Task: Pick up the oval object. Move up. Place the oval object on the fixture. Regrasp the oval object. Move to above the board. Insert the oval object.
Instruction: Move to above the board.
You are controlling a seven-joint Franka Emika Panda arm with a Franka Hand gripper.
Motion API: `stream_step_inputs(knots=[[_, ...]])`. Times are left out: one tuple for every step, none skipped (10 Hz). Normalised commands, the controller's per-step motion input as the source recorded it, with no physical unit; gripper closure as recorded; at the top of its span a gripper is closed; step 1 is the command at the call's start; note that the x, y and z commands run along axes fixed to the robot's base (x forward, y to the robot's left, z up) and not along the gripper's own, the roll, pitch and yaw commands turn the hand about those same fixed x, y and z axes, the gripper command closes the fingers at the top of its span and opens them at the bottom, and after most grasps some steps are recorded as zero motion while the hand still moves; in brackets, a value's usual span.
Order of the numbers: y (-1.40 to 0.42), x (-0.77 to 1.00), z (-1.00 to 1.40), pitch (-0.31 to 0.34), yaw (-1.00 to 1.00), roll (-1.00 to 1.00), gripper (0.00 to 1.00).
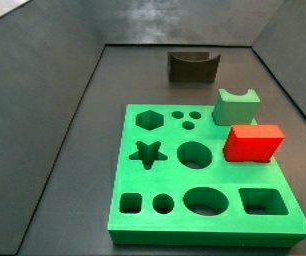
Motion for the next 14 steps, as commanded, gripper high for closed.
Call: stream_step_inputs(knots=[[-1.00, -0.52, -0.03, -0.037, 1.00, -0.22, 1.00], [-1.00, -0.53, -0.03, -0.053, 1.00, -0.21, 1.00], [-1.00, -0.53, -0.03, -0.062, 1.00, -0.21, 1.00], [-1.00, -0.54, -0.02, -0.081, 1.00, -0.19, 1.00], [-1.00, -0.54, -0.02, -0.094, 1.00, -0.18, 1.00], [-0.89, -0.51, -0.01, -0.113, 1.00, -0.17, 1.00], [-0.70, -0.41, -0.01, -0.122, 1.00, -0.16, 1.00], [-0.28, -0.19, -0.01, -0.149, 1.00, -0.15, 1.00], [-0.19, -0.14, -0.01, -0.159, 1.00, -0.15, 1.00], [-0.09, -0.10, 0.00, -0.184, 1.00, -0.13, 1.00], [-0.07, -0.08, 0.00, -0.197, 1.00, -0.12, 1.00], [-0.02, -0.07, -0.01, -0.223, 1.00, -0.10, 1.00], [0.00, -0.06, 0.00, -0.250, 1.00, -0.09, 1.00], [0.00, -0.06, -0.01, -0.276, 1.00, -0.07, 1.00]])
